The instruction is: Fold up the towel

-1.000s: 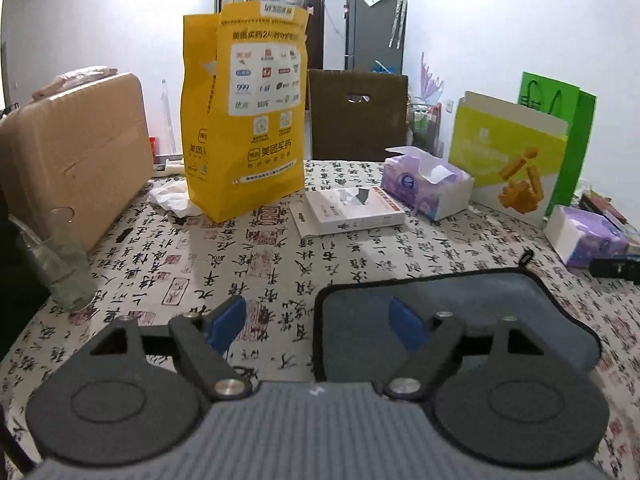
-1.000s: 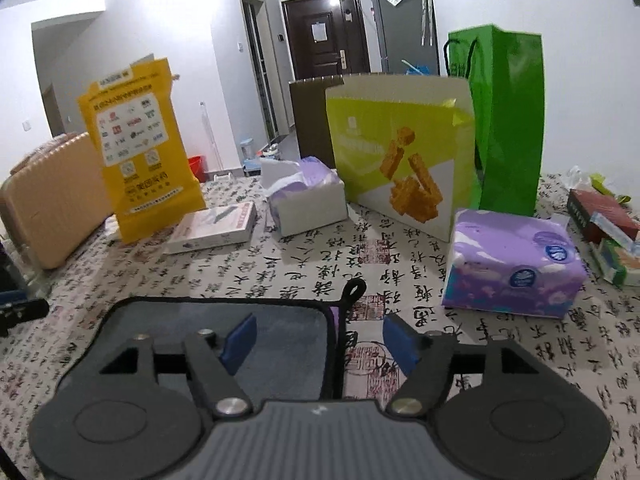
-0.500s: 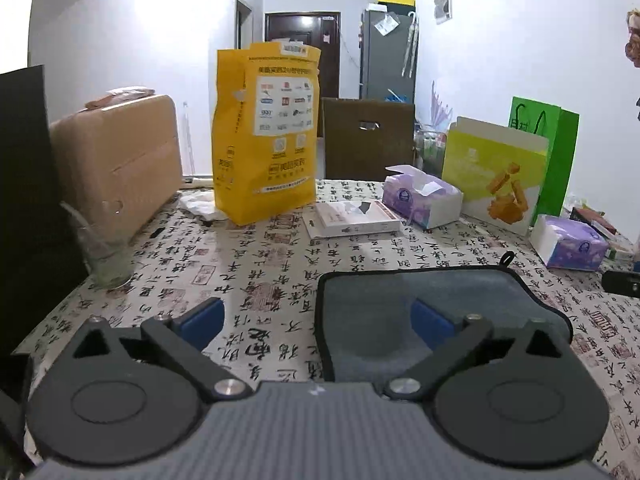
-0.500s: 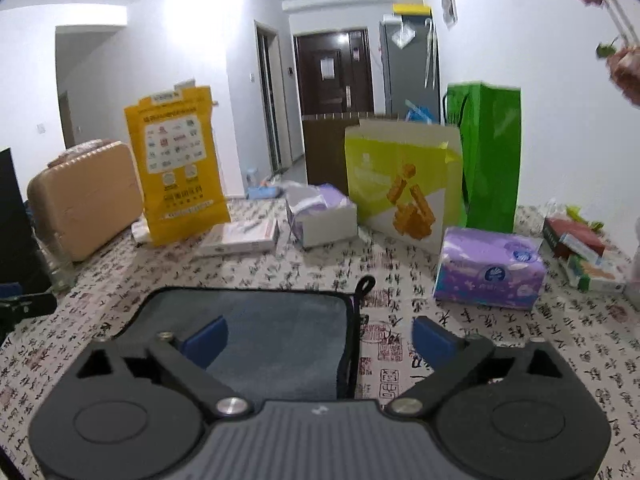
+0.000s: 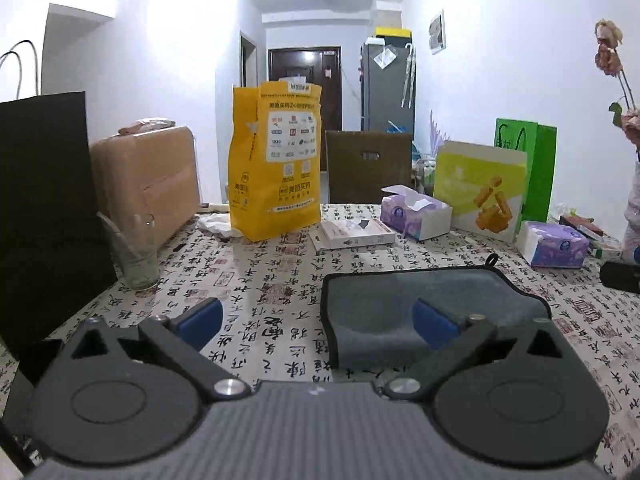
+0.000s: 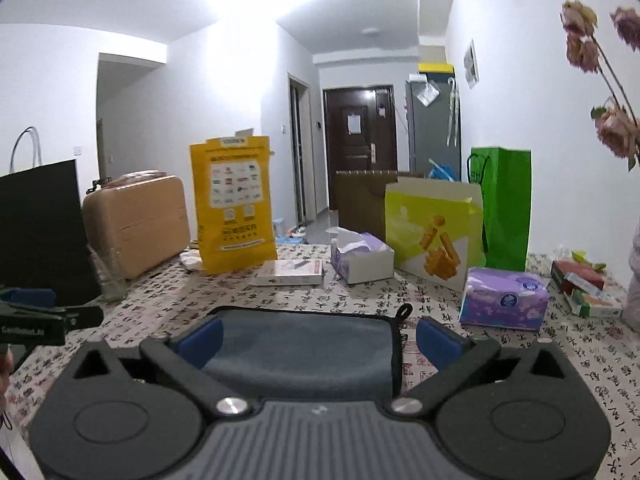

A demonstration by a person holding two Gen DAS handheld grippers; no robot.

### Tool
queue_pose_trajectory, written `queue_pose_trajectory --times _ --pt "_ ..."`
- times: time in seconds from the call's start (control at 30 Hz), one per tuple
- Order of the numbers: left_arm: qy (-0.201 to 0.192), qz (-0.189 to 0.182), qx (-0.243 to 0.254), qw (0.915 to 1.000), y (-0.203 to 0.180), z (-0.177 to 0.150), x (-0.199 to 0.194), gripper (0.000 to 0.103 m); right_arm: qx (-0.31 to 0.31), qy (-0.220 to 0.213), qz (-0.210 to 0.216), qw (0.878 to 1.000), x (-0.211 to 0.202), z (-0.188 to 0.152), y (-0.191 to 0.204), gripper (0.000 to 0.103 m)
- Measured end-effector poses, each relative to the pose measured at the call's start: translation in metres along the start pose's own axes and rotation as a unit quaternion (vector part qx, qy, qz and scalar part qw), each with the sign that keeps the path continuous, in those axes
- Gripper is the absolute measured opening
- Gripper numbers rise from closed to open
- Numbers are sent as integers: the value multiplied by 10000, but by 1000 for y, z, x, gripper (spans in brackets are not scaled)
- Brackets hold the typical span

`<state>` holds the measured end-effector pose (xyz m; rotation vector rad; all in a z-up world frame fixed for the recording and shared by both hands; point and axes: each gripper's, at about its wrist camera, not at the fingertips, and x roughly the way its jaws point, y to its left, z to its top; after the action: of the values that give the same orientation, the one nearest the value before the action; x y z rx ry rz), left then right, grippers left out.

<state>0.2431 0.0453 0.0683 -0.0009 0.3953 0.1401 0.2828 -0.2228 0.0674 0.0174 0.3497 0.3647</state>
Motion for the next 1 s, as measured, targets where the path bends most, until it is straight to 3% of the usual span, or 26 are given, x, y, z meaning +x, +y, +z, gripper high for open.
queue_pose_trajectory --times 0.27,0.63,0.8,1.0 --pt "-143 -67 91 9998 -2 -26 -33 103 -21 -167 -23 9999 -39 -24 10 103" --pt "-393 22 112 9992 4 -75 -84 103 -633 -656 -246 9955 -96 -68 45 103" --pt "-401 196 2 9990 4 -100 -109 103 -363 -641 -268 9969 -115 -90 53 103" --pt "-300 209 176 9992 1 -143 -131 103 -326 -669 -639 9952 -133 -126 58 103"
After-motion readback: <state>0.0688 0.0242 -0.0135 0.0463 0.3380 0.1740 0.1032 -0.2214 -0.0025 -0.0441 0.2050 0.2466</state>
